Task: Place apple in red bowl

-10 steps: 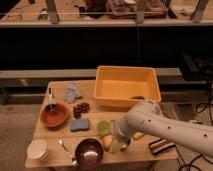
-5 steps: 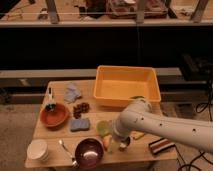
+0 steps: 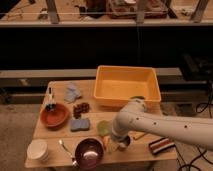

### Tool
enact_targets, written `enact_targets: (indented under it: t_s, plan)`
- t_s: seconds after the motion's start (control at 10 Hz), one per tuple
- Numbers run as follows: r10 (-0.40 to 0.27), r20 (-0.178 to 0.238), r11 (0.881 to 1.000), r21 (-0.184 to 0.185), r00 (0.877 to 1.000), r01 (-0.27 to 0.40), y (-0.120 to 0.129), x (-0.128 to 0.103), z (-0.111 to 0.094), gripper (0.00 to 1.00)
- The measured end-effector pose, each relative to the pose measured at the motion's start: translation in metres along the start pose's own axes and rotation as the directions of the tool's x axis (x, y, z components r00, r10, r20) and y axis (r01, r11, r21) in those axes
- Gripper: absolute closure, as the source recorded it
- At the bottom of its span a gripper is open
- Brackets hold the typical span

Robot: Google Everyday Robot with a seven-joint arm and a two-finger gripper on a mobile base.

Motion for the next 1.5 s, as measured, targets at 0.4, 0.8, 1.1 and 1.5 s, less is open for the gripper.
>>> enact_targets:
  t_s: [0.4,0.8,1.1,1.5]
  plan:
    - [0.056,-0.002,0.998,0.006,0.998,-0.056,-0.002,0.012,-0.001,0.20]
    - [0.063,-0.022,0.998,0.001,0.998,-0.063,-0.001,0.008,0.005,0.20]
    - [0.073,-0.031,0.997,-0.004,0.997,-0.073,0.000,0.008,0.009,0.20]
    - [0.092,-0.037,0.996,-0.014,0.995,-0.093,0.002,0.012,0.014,0.20]
